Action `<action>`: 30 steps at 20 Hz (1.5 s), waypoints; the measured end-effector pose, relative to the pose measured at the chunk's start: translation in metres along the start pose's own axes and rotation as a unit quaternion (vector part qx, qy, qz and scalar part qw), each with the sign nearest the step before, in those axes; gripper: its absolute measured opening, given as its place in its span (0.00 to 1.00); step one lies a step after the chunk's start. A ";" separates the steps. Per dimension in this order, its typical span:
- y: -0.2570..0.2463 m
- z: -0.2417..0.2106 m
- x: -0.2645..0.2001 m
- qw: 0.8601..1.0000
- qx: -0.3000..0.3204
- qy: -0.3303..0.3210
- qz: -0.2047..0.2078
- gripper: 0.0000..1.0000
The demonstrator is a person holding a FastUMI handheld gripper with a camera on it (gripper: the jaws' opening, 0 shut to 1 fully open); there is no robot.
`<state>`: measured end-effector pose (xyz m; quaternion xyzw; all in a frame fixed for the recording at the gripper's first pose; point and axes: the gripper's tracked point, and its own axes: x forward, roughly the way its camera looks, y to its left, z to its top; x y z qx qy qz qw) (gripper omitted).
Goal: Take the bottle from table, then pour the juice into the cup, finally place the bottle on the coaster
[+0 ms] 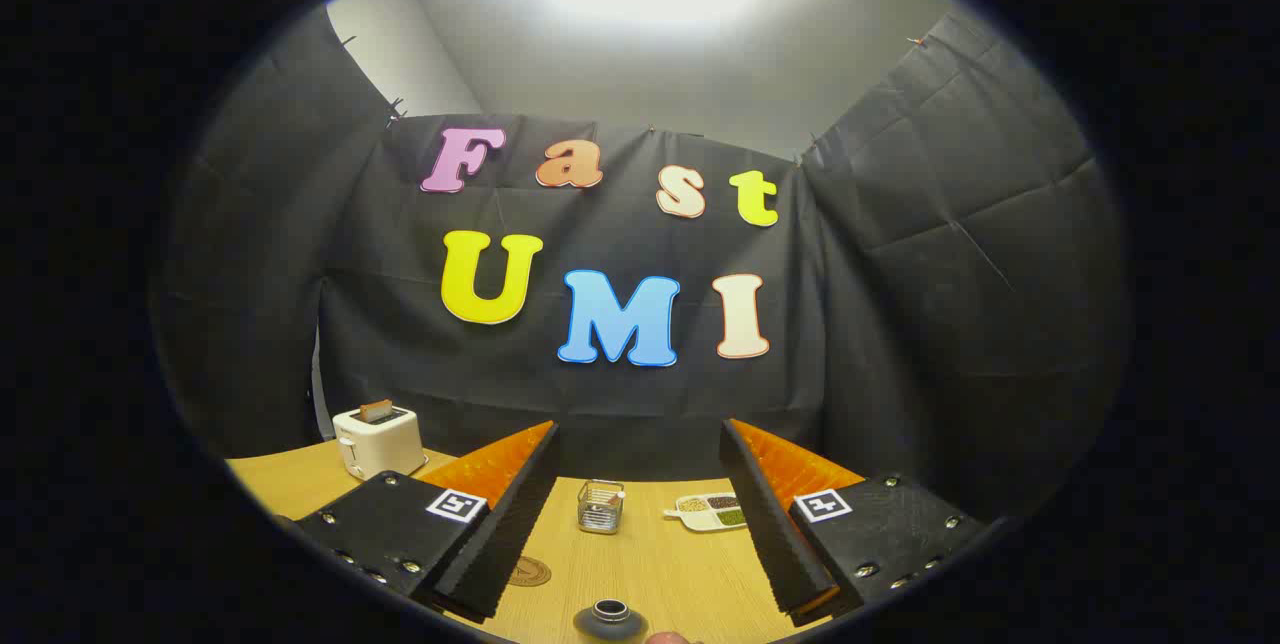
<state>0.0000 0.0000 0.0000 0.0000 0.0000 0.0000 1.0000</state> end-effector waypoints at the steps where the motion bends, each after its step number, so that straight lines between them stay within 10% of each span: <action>1: 0.000 0.000 0.000 1.000 0.003 0.001 0.001 0.96; 30: 0.009 -0.061 -0.012 0.998 0.046 0.019 0.035 0.97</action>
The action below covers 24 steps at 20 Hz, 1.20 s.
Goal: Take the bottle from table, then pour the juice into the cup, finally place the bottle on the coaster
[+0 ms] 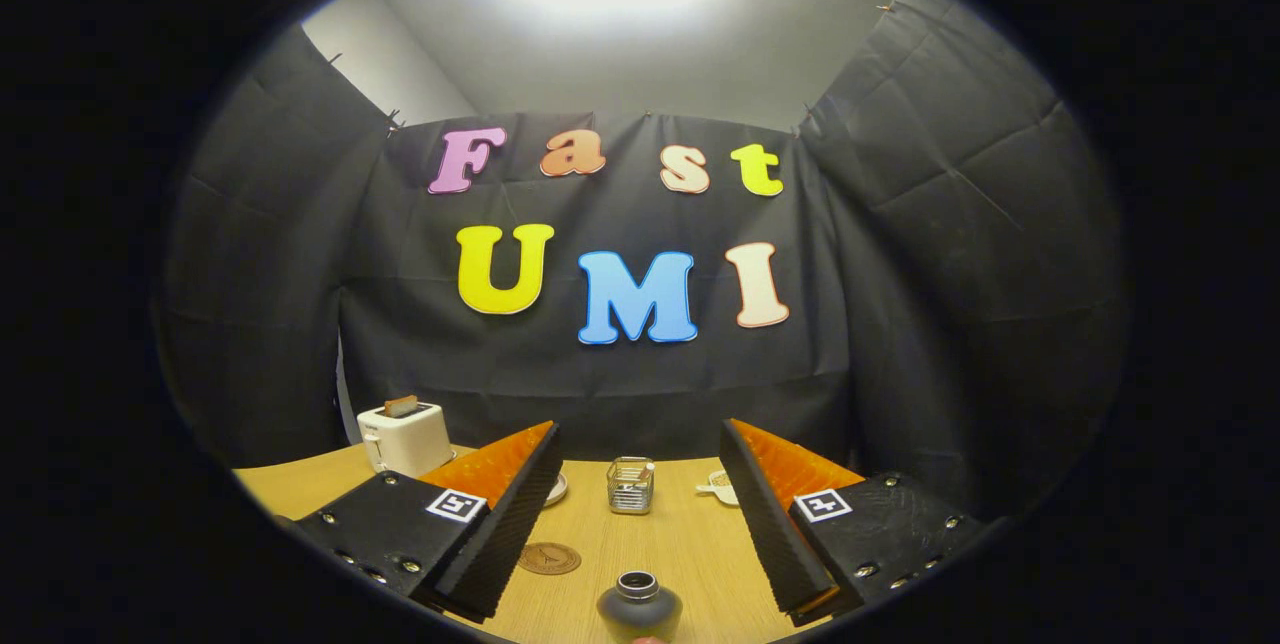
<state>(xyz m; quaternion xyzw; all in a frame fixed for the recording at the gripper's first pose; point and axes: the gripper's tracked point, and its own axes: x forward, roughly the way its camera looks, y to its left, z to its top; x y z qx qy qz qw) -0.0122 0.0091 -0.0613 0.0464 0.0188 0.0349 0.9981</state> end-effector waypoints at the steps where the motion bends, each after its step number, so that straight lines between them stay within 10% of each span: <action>1: -0.001 -0.010 0.000 1.000 0.002 0.007 0.002 0.97; 24: 0.001 -0.167 -0.013 0.985 -0.010 0.166 0.036 0.97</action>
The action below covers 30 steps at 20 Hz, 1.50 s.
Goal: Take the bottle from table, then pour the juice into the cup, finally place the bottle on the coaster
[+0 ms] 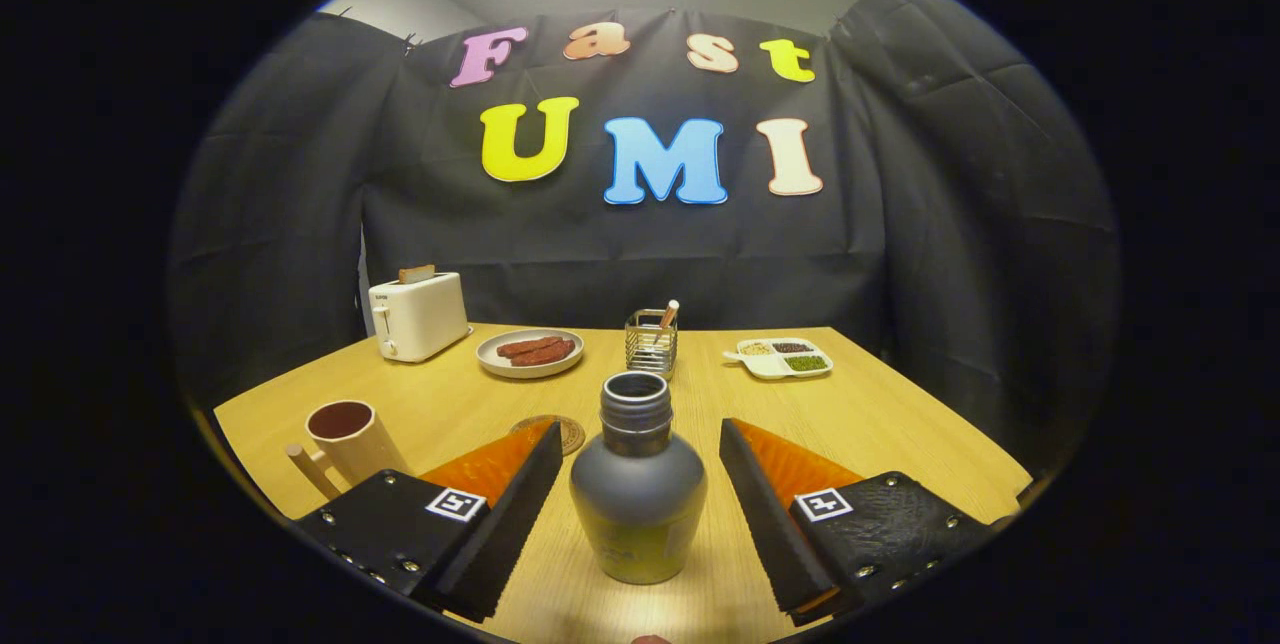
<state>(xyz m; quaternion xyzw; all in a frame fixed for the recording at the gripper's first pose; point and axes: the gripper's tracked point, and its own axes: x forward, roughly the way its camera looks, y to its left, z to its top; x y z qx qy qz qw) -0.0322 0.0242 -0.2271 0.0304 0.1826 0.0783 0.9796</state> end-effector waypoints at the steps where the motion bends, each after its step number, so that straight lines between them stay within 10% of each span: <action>1: 0.000 -0.006 0.002 1.000 0.001 0.007 -0.001 0.97; 21: 0.002 -0.084 0.000 0.993 0.033 0.112 0.003 0.97; 30: 0.005 -0.087 0.007 0.993 0.017 0.116 0.006 0.82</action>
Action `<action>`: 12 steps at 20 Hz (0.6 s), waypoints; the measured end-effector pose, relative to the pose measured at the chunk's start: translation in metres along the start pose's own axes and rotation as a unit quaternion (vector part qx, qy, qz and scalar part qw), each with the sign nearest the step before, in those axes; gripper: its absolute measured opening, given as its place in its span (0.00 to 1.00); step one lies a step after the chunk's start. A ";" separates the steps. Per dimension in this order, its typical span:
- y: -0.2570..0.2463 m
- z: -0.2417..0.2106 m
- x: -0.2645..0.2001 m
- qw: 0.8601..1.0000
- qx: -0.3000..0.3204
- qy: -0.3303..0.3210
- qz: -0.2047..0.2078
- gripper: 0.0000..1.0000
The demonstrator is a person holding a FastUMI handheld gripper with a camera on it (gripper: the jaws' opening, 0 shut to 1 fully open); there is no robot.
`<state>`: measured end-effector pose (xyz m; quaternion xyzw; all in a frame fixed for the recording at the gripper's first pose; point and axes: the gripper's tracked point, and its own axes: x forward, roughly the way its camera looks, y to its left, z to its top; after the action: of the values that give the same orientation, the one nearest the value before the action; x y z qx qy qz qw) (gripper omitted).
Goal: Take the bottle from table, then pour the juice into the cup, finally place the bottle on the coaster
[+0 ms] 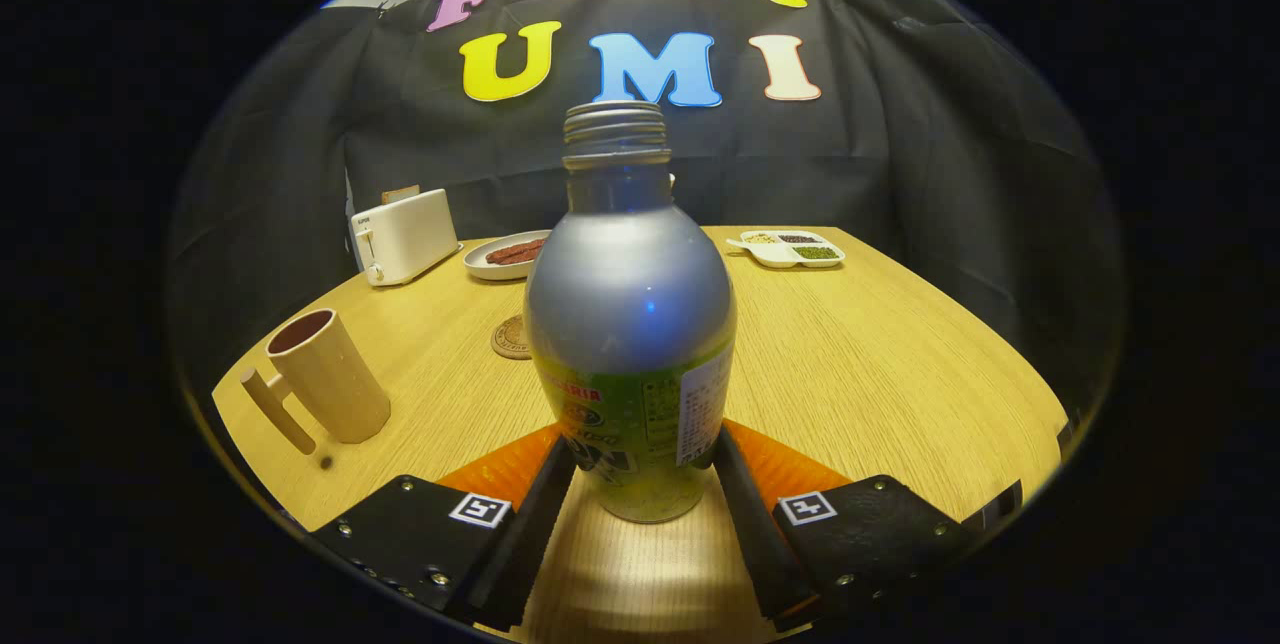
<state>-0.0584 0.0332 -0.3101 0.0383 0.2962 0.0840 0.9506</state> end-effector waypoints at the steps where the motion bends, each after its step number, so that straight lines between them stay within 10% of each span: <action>1: -0.002 0.000 0.001 1.000 -0.005 0.001 -0.006 0.81; 12: -0.009 0.024 0.004 0.997 -0.064 -0.007 -0.033 0.75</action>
<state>-0.0397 0.0244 -0.2936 -0.0316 0.2845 0.0706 0.9556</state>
